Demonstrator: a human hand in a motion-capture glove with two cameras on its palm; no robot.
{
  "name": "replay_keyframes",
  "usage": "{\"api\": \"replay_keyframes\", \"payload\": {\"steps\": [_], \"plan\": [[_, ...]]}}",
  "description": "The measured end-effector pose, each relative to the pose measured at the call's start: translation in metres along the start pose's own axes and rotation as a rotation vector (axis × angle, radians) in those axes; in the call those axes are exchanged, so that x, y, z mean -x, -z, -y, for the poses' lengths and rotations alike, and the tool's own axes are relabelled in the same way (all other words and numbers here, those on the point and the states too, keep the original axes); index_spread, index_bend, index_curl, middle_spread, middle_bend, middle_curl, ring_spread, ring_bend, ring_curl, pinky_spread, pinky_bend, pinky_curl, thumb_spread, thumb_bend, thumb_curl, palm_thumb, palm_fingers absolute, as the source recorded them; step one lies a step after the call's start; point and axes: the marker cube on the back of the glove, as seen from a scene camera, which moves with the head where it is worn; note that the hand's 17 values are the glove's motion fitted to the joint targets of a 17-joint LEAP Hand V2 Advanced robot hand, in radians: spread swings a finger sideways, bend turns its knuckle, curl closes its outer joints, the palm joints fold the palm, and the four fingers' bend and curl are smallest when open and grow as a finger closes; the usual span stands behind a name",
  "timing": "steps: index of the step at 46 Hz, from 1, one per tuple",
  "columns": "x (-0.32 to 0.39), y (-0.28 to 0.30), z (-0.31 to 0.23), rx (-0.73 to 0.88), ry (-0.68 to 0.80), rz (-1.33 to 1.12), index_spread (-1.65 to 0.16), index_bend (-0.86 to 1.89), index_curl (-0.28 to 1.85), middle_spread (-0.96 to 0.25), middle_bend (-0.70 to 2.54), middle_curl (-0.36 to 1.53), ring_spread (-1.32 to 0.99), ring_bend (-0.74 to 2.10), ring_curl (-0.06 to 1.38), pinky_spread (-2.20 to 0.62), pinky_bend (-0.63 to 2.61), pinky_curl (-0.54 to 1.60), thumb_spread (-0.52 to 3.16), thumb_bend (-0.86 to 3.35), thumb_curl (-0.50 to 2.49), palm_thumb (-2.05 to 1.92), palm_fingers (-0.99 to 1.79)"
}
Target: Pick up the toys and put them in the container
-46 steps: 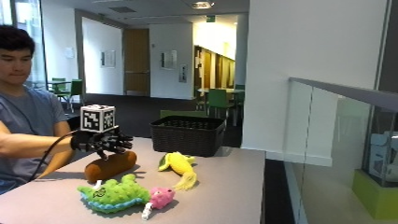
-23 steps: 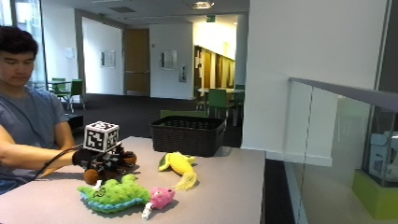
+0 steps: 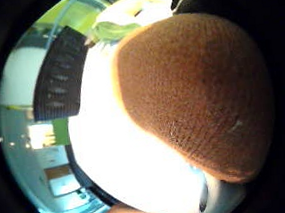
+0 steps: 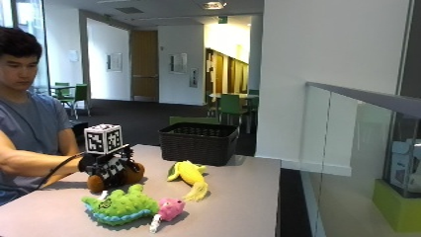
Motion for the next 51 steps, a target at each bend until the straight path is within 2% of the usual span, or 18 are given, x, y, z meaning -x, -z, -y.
{"api": "replay_keyframes", "payload": {"steps": [4, 10, 29, 39, 51], "plan": [[-0.004, 0.006, 0.004, 0.027, -0.022, 0.014, -0.39, -0.01, -0.03, -0.27, 0.75, 0.49, -0.36, 1.27, 0.52, -0.36, 1.26, 0.38, 1.32, 0.26, 0.41, 0.5, 0.77], [-0.005, 0.029, 0.01, 0.052, -0.03, 0.037, -0.4, 0.03, -0.02, -0.33, 0.85, 0.54, -0.39, 1.32, 0.55, -0.38, 1.24, 0.39, 1.18, 0.26, 0.49, 0.6, 0.77], [0.018, 0.189, 0.061, -0.075, -0.022, 0.041, -0.4, 0.05, -0.02, -0.4, 0.93, 0.6, -0.4, 1.39, 0.54, -0.41, 1.25, 0.4, 0.97, 0.21, 0.65, 0.67, 0.74], [0.075, 0.246, 0.075, -0.148, -0.011, 0.021, -0.4, 0.06, -0.02, -0.41, 0.93, 0.62, -0.4, 1.41, 0.52, -0.41, 1.26, 0.4, 0.91, 0.19, 0.72, 0.68, 0.74], [0.169, 0.277, 0.098, -0.187, 0.05, 0.049, -0.4, 0.06, -0.02, -0.41, 0.93, 0.64, -0.4, 1.42, 0.51, -0.41, 1.26, 0.4, 0.88, 0.16, 0.78, 0.69, 0.73]]}}
